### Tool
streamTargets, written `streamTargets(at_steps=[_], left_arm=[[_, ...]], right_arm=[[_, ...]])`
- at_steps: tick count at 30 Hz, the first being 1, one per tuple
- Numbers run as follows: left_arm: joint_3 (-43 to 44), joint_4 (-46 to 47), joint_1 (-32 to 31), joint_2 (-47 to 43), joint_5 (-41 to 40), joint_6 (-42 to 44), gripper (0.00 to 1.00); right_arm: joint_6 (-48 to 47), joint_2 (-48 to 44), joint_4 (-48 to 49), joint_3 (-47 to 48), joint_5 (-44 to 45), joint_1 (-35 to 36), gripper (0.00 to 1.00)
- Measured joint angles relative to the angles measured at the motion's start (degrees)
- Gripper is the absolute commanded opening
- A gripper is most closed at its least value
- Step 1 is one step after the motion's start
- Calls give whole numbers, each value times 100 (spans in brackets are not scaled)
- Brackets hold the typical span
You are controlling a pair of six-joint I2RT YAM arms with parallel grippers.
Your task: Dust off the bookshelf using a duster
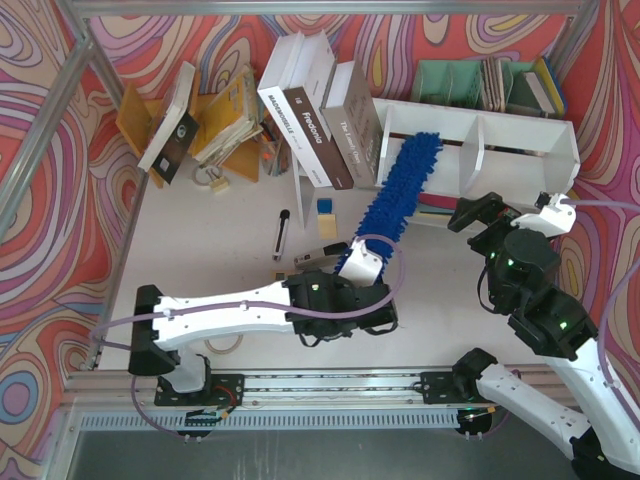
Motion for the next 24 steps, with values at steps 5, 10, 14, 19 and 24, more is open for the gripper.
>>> streamTargets(at_steps=[5,10,14,19,24], left_arm=[[614,133,15,651,76,326,0],[1008,334,15,1060,219,577,0],[962,376,33,992,203,597,0],[398,614,22,501,24,621,0],[-76,938,-96,-234,-238,682,0]], right_arm=[[-11,0,0,0,13,0,99],[-74,-11,0,0,68,0,99],[-146,-11,0,9,94,0,99],[-302,-17,2,111,133,0,99],[-463,-15,4,389,164,0,99]])
